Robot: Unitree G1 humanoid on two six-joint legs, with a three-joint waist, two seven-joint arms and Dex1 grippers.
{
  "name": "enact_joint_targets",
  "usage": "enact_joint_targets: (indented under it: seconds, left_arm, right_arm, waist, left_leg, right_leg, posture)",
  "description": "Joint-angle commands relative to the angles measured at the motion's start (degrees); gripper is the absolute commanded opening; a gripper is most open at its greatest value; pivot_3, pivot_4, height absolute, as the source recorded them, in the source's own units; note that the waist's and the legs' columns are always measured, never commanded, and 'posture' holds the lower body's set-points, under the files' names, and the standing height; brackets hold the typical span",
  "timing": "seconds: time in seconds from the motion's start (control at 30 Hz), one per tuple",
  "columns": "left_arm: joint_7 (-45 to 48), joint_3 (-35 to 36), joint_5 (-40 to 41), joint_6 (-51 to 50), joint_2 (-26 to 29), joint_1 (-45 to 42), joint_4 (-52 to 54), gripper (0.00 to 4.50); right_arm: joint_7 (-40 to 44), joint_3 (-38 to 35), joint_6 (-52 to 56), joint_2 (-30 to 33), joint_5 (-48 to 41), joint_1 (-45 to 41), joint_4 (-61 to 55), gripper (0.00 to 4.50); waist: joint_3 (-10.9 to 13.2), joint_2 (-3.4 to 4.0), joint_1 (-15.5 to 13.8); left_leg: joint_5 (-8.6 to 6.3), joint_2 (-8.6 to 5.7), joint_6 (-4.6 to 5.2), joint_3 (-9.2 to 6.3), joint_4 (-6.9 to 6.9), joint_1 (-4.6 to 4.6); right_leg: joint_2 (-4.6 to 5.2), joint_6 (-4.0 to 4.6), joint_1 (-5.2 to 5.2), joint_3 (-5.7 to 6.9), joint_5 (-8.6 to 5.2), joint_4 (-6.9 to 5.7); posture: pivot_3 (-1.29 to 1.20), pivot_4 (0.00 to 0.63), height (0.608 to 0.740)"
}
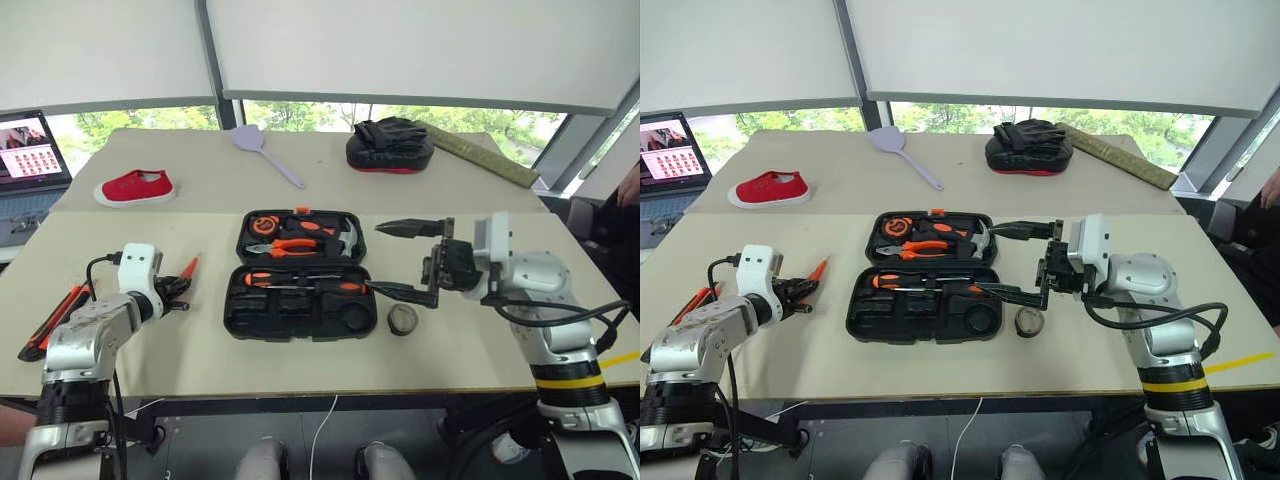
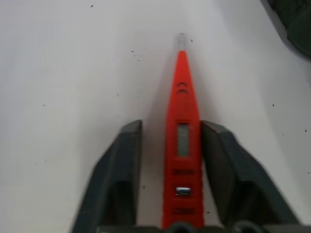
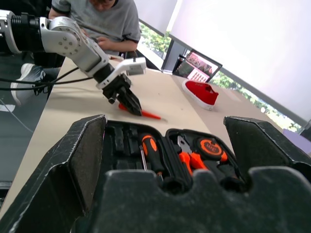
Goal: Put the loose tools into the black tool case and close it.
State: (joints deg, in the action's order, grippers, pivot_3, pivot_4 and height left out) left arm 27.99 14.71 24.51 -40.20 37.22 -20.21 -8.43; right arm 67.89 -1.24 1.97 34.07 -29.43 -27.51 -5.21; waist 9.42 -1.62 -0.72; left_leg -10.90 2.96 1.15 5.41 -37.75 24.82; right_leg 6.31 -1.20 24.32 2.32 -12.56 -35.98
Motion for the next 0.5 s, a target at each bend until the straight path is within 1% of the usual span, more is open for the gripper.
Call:
enact_joint_targets:
  seconds: [0.03,0.13,0.17,0.23,0.27,0.3,0.37,0.43,0.5]
  left_arm:
    - [12.01,0.87,0.72,8.0,5.23,-0.02,0.86,0.47]
    - [28.14,-0.29,3.09,17.82,8.77,-2.22,2.56,0.47]
    - [34.87,-0.98,5.3,19.65,9.47,-2.75,4.14,0.47]
    - [42.67,-2.75,7.06,21.28,10.39,-3.82,5.29,0.47]
    - [45.41,-6.28,4.26,23.64,11.32,-5.17,5.43,0.47]
    - [47.53,-10.91,0.88,25.03,11.56,-7.89,5.69,0.47]
    - [49.81,-17.72,-2.58,23.25,10.87,-12.84,5.22,0.47]
    - [51.56,-23.04,-6.62,23.21,10.03,-16.41,2.3,0.47]
    - [50.28,-27.96,-13.13,25.63,8.72,-19.73,-2.14,0.47]
  right_arm:
    - [-1.41,-3.31,0.93,1.68,-1.36,1.13,-3.53,4.5]
    - [-2.26,-5.03,3.18,3.1,-2.67,1.97,-4.5,4.5]
    - [-2.14,-5.44,3.77,3.76,-2.83,2.32,-4.6,4.5]
    - [-1.75,-5.74,4.39,4.91,-2.81,2.95,-4.56,4.5]
    - [-1.59,-5.91,5.08,5.84,-2.49,3.63,-4.44,4.5]
    - [-0.63,-5.82,4.75,7.05,-1.4,4.72,-3.88,4.5]
    - [0.17,-5.83,5.0,8.62,-0.54,6.34,-3.05,4.5]
    - [0.18,-5.83,5.14,9.3,-0.44,7.16,-2.5,4.5]
    - [-0.12,-5.36,3.7,9.55,1.27,7.45,-1.81,4.5]
  waist:
    - [0.05,-0.08,0.07]
    - [0.06,-0.1,0.09]
    - [0.06,-0.1,0.07]
    - [0.06,-0.1,-0.17]
    - [0.06,-0.09,-0.23]
    - [0.06,-0.09,-0.23]
    - [0.07,-0.09,-0.7]
    - [0.06,-0.09,-0.63]
    - [0.07,-0.1,-0.43]
  left_leg:
    - [0.0,0.0,0.0,0.01,0.0,0.08]
    - [0.0,0.01,0.0,0.02,-0.01,0.15]
    - [0.0,0.02,0.0,0.03,0.0,0.17]
    - [-0.01,-0.01,-0.02,0.04,-0.01,0.23]
    - [-0.01,-0.02,-0.03,0.05,-0.01,0.22]
    - [-0.01,-0.04,-0.02,0.08,-0.02,0.21]
    - [0.0,-0.11,0.0,0.08,-0.04,0.22]
    - [0.01,-0.12,0.03,0.11,-0.1,0.25]
    - [0.05,-0.12,0.1,0.13,-0.1,0.25]
  right_leg:
    - [0.0,0.0,0.07,0.01,0.0,0.01]
    - [0.0,0.02,0.16,0.02,0.0,0.0]
    - [-0.01,0.03,0.17,0.03,0.0,0.01]
    - [0.08,0.07,0.17,0.08,-0.03,0.05]
    - [0.11,0.09,0.14,0.08,-0.04,0.09]
    - [0.14,0.09,0.1,0.08,-0.05,0.11]
    - [0.13,0.08,0.04,0.07,-0.05,0.15]
    - [0.08,0.04,0.03,0.04,-0.06,0.17]
    - [0.03,-0.12,0.03,0.0,0.02,0.13]
  posture:
    - [0.0,0.15,0.74]
    - [0.0,0.15,0.74]
    - [0.0,0.15,0.74]
    - [0.0,0.15,0.74]
    - [0.0,0.15,0.74]
    - [0.0,0.15,0.74]
    - [0.0,0.15,0.74]
    - [0.0,0.15,0.74]
    - [0.0,0.15,0.74]
